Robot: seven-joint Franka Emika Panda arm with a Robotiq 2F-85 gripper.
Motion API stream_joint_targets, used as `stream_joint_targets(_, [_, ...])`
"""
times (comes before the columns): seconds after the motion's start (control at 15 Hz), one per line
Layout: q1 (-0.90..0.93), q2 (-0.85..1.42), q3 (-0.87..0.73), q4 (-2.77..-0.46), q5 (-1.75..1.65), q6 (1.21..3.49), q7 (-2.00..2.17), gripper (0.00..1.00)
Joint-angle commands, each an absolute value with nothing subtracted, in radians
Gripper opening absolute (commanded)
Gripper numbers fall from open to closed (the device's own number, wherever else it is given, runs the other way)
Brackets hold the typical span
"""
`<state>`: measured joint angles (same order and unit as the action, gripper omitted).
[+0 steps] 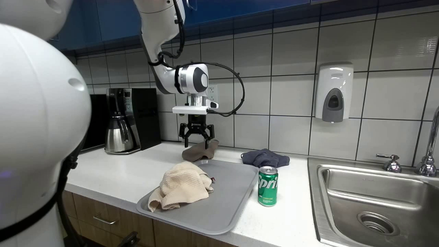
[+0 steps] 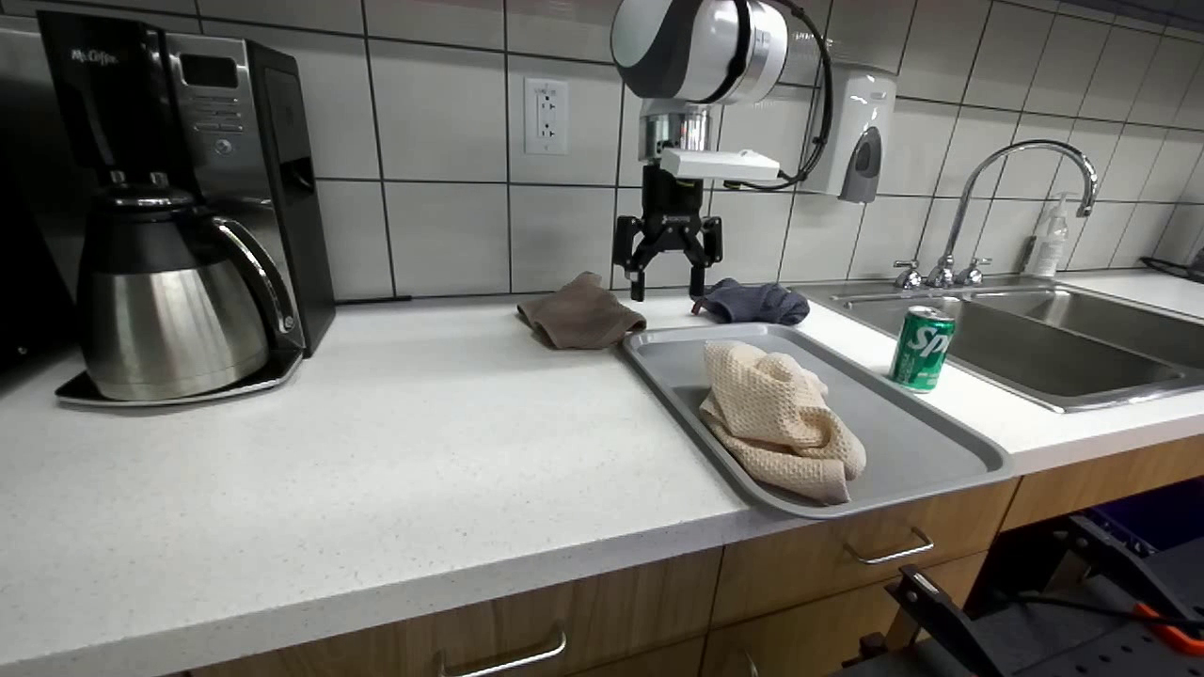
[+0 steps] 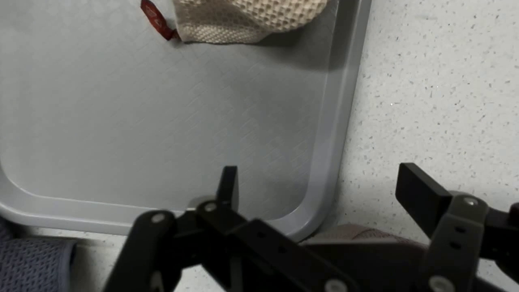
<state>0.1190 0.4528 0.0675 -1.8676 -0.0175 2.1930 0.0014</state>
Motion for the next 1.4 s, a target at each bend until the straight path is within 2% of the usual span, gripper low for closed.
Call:
stream_joint_targets(0.0, [0.116,0.453,0.072,-1.866,-0.02,2.191,0.003,1.0])
stream_joint_targets(0.67, [0.116,0.453,0.072,-1.866,-0.02,2.191,0.003,1.0])
stream_joint_targets(1.33, [0.106,0.552,0.06,-1.764,-0.053,2.233,-0.049,1.0])
